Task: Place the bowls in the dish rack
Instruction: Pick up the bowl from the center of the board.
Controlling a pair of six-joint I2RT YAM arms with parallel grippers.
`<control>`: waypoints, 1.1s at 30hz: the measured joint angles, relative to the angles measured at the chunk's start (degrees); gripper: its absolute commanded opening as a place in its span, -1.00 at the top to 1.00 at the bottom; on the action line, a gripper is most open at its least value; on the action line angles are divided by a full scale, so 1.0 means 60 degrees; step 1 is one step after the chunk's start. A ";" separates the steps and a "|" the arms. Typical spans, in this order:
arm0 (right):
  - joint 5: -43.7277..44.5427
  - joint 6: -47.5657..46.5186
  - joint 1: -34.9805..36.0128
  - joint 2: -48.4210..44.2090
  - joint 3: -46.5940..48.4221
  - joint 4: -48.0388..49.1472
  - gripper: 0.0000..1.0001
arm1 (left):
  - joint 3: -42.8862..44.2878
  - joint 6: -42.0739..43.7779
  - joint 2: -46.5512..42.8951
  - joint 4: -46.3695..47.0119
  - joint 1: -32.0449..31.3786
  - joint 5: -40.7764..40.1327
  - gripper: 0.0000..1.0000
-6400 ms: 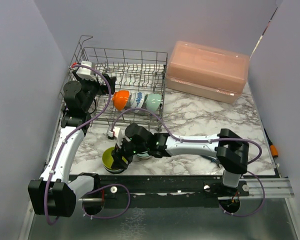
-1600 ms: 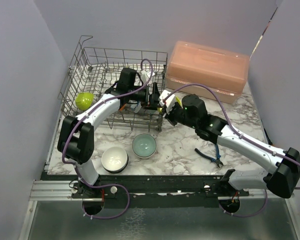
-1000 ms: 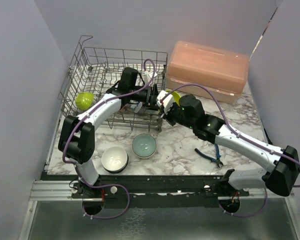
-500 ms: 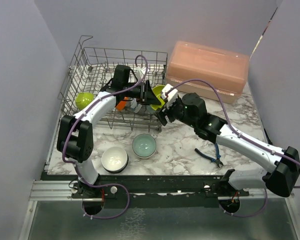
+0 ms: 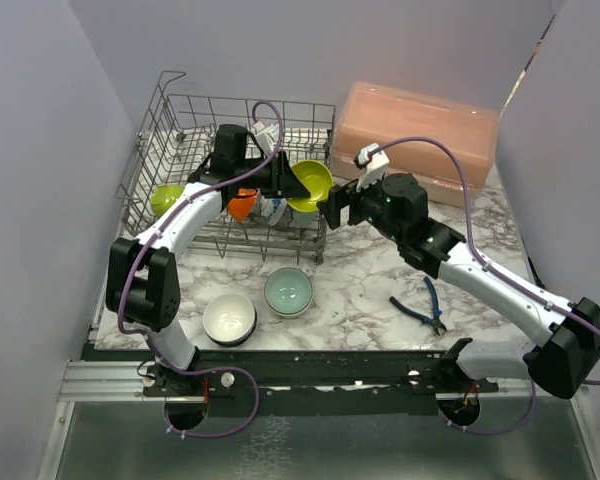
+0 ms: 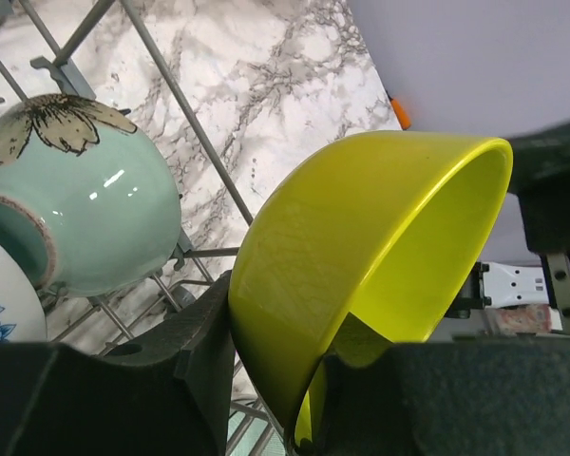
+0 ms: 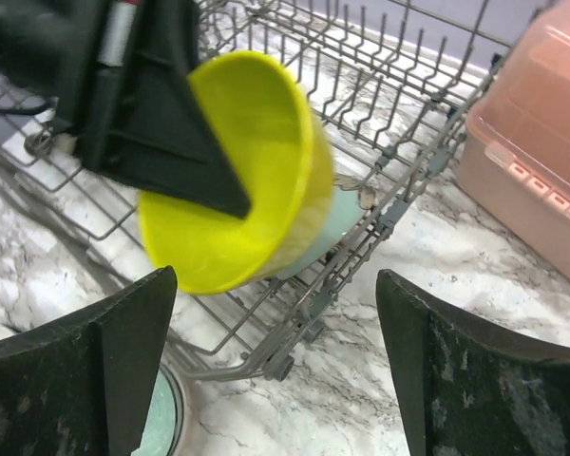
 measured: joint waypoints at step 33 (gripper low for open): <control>-0.1585 0.1832 -0.1625 0.1413 0.1107 -0.0951 1.00 | -0.0415 -0.0346 -0.0699 0.1122 -0.0018 0.0535 -0.91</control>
